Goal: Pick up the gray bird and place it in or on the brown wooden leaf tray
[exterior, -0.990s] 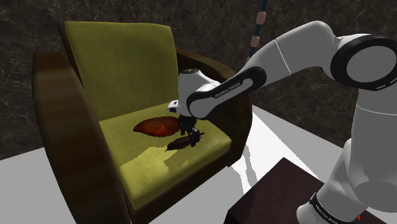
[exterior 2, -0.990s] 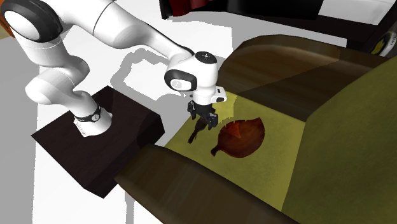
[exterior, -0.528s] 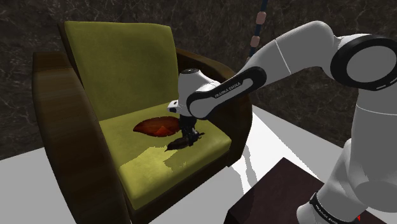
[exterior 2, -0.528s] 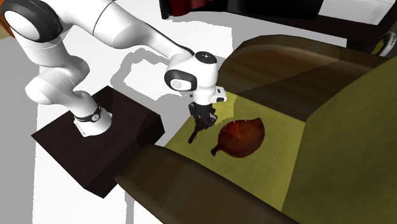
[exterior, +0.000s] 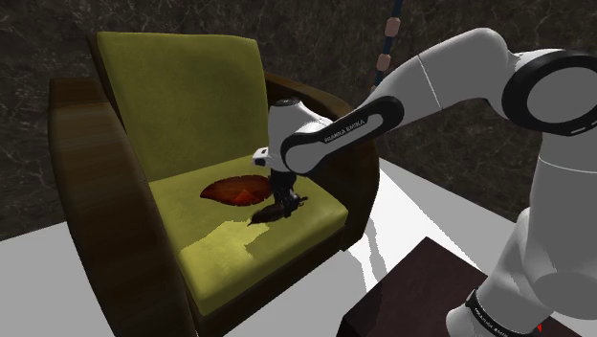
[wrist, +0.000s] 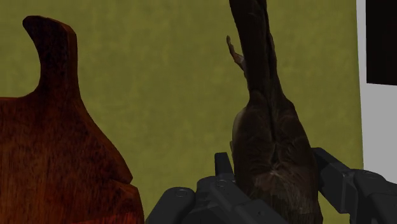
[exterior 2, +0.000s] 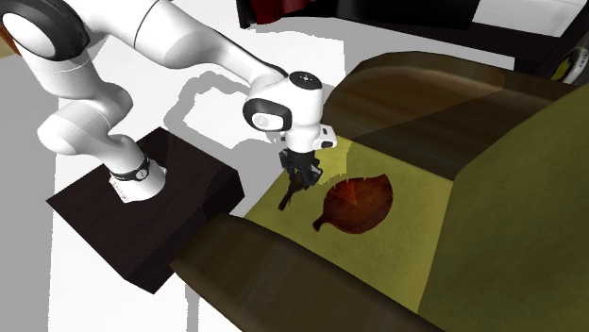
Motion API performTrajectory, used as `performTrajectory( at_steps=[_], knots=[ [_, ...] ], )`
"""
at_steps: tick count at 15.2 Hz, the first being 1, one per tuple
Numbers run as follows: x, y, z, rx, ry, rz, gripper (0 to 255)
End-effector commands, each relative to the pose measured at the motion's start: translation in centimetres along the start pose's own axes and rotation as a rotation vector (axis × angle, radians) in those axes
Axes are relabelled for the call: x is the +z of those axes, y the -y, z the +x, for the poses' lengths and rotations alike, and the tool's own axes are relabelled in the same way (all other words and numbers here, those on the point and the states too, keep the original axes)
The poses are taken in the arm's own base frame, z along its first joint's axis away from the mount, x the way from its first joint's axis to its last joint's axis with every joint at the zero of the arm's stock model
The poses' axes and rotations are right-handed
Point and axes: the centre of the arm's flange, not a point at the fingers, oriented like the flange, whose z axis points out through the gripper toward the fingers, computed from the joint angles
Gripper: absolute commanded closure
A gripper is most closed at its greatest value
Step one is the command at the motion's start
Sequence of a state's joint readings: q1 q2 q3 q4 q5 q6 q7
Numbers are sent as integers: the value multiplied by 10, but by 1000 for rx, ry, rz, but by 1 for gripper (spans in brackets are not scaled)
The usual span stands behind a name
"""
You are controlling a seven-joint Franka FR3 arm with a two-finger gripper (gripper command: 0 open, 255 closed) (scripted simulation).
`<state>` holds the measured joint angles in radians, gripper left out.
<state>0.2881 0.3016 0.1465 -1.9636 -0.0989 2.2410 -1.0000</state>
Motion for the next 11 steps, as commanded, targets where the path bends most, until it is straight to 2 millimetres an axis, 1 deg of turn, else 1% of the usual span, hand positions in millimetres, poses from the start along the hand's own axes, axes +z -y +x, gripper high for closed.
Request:
performTrajectory(
  at_steps=[1, 11],
  knots=[
    [-10, -1, 0, 0, 0, 0, 255],
    [-63, -1, -2, 0, 0, 0, 255]
  ],
)
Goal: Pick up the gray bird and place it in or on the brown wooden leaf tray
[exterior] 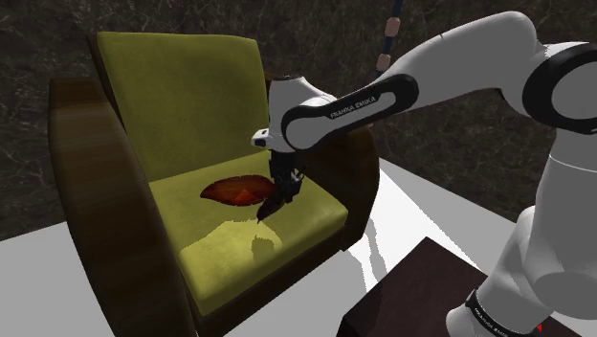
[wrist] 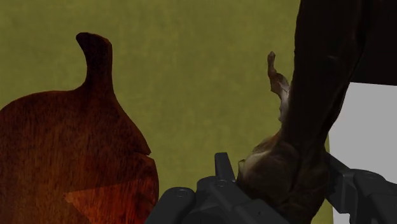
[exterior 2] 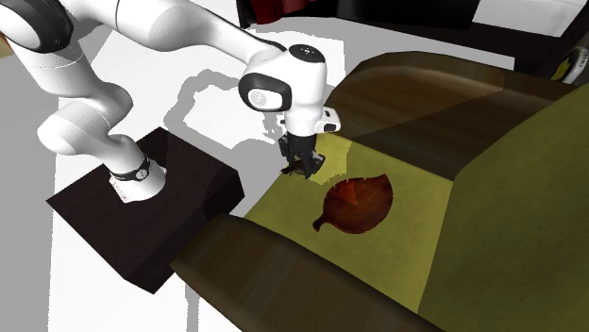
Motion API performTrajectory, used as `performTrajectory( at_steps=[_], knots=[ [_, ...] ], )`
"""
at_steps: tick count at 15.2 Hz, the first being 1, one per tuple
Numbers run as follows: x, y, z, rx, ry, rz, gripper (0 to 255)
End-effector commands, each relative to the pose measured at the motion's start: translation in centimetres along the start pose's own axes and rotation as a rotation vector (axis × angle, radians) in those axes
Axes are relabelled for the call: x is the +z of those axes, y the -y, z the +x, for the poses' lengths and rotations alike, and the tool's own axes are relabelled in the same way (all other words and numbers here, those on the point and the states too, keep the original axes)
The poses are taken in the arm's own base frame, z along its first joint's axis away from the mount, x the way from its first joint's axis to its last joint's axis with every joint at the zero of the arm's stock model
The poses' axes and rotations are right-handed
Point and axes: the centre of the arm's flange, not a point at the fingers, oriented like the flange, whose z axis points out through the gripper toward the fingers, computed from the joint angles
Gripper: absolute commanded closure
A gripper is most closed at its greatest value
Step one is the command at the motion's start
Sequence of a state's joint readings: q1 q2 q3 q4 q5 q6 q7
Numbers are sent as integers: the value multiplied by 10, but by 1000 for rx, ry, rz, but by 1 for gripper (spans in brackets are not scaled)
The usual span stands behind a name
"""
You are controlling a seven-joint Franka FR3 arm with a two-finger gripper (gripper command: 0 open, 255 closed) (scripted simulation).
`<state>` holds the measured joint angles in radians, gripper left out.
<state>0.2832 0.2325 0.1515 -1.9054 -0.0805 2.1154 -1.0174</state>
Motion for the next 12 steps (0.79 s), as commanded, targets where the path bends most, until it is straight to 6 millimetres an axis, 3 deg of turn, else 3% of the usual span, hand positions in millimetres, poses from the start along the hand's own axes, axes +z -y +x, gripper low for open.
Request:
performTrajectory(
  at_steps=[1, 6, 12],
  knots=[
    [-11, 1, 0, 0, 0, 0, 255],
    [-35, 1, -1, 0, 0, 0, 255],
    [-39, -76, 17, 0, 0, 0, 255]
  ],
)
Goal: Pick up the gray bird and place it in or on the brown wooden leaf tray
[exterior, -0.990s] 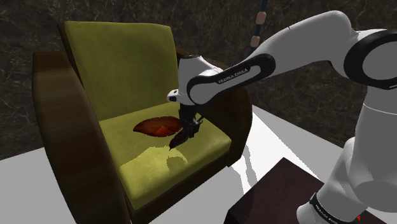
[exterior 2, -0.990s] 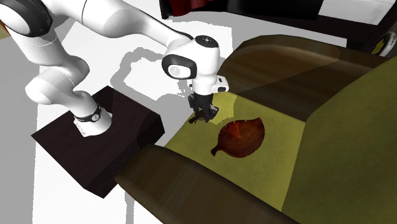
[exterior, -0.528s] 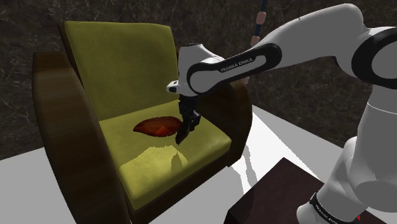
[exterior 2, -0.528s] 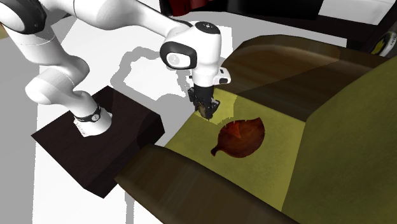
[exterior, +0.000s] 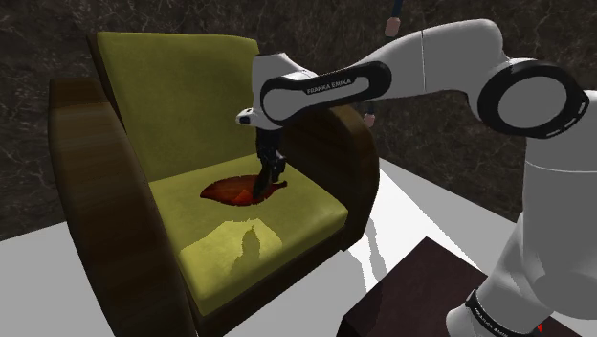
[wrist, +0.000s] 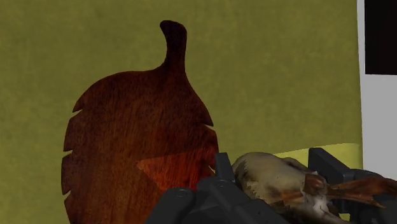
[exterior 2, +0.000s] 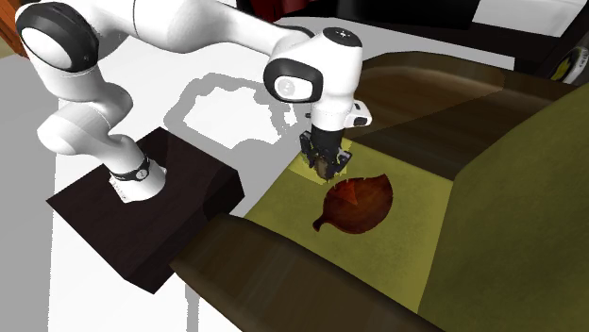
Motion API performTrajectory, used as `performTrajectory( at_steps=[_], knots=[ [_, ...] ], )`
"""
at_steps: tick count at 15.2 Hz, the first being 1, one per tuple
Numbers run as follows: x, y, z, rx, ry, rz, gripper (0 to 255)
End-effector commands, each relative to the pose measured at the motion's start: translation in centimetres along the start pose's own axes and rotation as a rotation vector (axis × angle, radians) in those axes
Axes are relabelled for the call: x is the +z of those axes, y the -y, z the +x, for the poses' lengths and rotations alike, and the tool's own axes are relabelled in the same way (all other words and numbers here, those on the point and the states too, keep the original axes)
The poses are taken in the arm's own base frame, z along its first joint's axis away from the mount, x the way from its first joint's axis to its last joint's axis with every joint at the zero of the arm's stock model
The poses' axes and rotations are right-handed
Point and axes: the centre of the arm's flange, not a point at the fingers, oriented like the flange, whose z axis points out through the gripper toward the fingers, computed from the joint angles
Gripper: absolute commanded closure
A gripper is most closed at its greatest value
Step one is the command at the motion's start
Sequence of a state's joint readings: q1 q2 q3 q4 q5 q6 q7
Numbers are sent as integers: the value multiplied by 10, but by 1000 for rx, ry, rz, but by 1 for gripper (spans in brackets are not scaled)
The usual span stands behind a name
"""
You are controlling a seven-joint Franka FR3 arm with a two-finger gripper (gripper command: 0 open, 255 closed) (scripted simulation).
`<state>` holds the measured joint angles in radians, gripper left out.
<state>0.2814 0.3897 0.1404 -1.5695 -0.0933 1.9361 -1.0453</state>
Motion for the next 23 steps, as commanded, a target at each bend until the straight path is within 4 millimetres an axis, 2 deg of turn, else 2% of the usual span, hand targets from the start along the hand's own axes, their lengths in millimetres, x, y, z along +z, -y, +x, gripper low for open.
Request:
performTrajectory(
  at_steps=[1, 7, 21, 23],
  knots=[
    [1, -27, 8, 1, 0, 0, 255],
    [-3, -107, 26, 1, 0, 0, 255],
    [71, -107, 29, 1, 0, 0, 255],
    [75, -107, 29, 1, 0, 0, 255]
  ],
)
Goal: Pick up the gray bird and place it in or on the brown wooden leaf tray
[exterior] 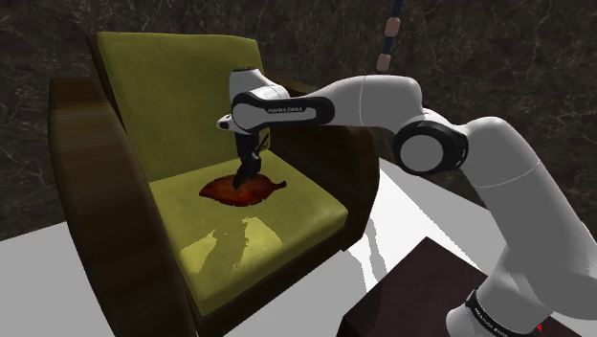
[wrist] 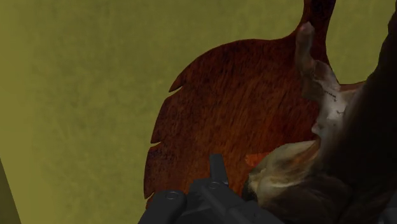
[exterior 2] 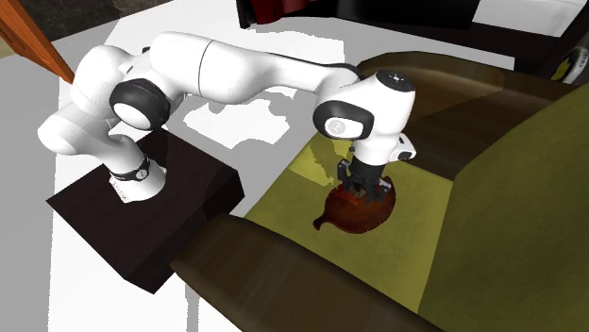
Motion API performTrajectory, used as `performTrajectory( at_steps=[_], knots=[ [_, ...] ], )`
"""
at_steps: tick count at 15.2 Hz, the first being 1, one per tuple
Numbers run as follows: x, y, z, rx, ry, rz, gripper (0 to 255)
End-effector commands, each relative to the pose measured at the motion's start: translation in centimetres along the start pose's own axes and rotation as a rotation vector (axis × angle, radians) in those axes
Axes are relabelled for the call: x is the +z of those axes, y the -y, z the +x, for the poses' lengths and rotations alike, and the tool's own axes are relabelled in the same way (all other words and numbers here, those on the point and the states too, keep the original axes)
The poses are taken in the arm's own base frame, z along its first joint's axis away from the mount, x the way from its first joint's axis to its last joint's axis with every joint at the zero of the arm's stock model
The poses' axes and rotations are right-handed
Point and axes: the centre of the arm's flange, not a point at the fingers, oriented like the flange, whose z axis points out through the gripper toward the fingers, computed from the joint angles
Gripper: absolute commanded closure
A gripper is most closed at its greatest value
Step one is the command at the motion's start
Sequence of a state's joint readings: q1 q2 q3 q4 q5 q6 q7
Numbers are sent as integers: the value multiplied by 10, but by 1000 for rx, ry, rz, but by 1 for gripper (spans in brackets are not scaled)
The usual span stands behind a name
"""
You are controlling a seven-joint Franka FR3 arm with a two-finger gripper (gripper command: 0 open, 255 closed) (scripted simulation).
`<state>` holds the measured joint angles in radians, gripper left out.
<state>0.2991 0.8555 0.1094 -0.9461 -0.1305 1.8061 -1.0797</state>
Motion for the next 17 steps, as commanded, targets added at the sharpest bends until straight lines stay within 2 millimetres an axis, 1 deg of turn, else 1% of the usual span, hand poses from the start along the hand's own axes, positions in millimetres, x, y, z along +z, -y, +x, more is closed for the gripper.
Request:
performTrajectory(
  at_steps=[1, 7, 8, 12, 13, 16, 17],
  knots=[
    [23, 2, 8, -11, 3, 27, 255],
    [23, 2, 8, -11, 3, 27, 255],
    [22, -2, 8, -11, 3, 27, 0],
    [20, -3, 10, -11, 3, 27, 0],
    [23, 2, 8, -11, 3, 27, 0],
    [-17, 1, 8, -11, 3, 27, 0],
    [-27, 1, 8, -11, 3, 27, 0]
  ],
)
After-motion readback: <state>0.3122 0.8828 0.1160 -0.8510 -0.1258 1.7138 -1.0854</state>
